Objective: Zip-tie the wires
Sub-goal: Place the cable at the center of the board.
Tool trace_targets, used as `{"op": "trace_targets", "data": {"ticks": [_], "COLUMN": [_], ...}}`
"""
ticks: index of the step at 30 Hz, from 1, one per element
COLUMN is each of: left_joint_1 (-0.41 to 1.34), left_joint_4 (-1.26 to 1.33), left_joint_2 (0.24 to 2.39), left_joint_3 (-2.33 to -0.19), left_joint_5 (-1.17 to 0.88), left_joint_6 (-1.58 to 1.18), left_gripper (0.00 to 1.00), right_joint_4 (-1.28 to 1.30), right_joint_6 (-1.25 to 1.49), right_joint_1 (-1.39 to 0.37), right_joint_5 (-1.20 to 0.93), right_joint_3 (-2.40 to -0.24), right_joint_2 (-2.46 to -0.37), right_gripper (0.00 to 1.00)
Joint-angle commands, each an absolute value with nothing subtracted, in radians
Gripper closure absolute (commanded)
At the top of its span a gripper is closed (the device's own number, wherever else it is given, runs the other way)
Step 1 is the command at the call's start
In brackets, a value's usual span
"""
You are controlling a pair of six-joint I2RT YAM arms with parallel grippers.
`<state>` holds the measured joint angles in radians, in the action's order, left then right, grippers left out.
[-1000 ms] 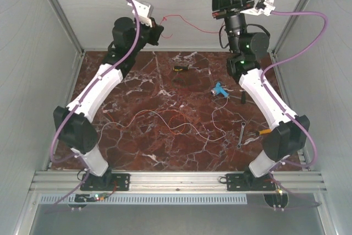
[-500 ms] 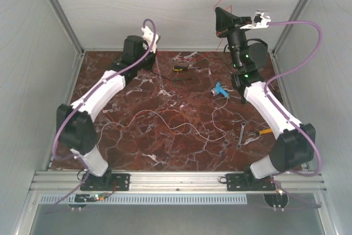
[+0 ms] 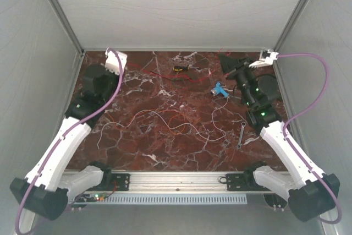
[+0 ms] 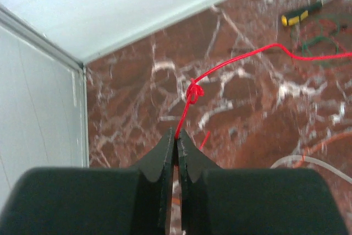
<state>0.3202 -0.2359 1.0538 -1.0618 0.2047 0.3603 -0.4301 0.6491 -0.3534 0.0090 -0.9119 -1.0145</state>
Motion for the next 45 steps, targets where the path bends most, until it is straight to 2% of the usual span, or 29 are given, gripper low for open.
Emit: {"op": "trace_targets", "data": {"ticks": [1,6,13,21,28,33,45], "left_joint_1": [0.322,0.321,0.321,0.322,0.322,0.324,0.327], "left_joint_4": [-0.366,-0.398,-0.364,-0.344,-0.312,-0.317,-0.184], "left_joint_2": [0.905,0.79,0.692,0.573,0.462,0.512,0.758], "left_joint_3": [-0.974,-0.845,-0.692,-0.588,-0.5,-0.491,-0.476], "left_joint_5": [0.213,0.233,0.288,0.364,0.313,0.228,0.293], "left_joint_6": [0.333,0.326,0.341,0.286,0.28,0.307,0.256], "left_gripper": [1.0,1.0,1.0,1.0,1.0,1.0,0.98], "right_joint_4": [-0.376,-0.368,-0.376,-0.377,-0.378,-0.352,-0.373], "right_joint_6": [0.759,0.713,0.685,0.667,0.635,0.603,0.586], "right_joint_1": [-0.414,-0.565,-0.672,-0.704,-0.707,-0.706,-0.706], "right_joint_5": [-0.127,-0.081,-0.07,-0.058,-0.038,-0.001,0.041], "right_joint_3": [-0.798,-0.694,-0.671,-0.612,-0.596,-0.595,-0.532], "right_joint_2": [-0.965,-0.983,-1.064,-1.109,-1.171,-1.189,-1.231], "right_gripper": [1.0,1.0,1.0,1.0,1.0,1.0,1.0]}}
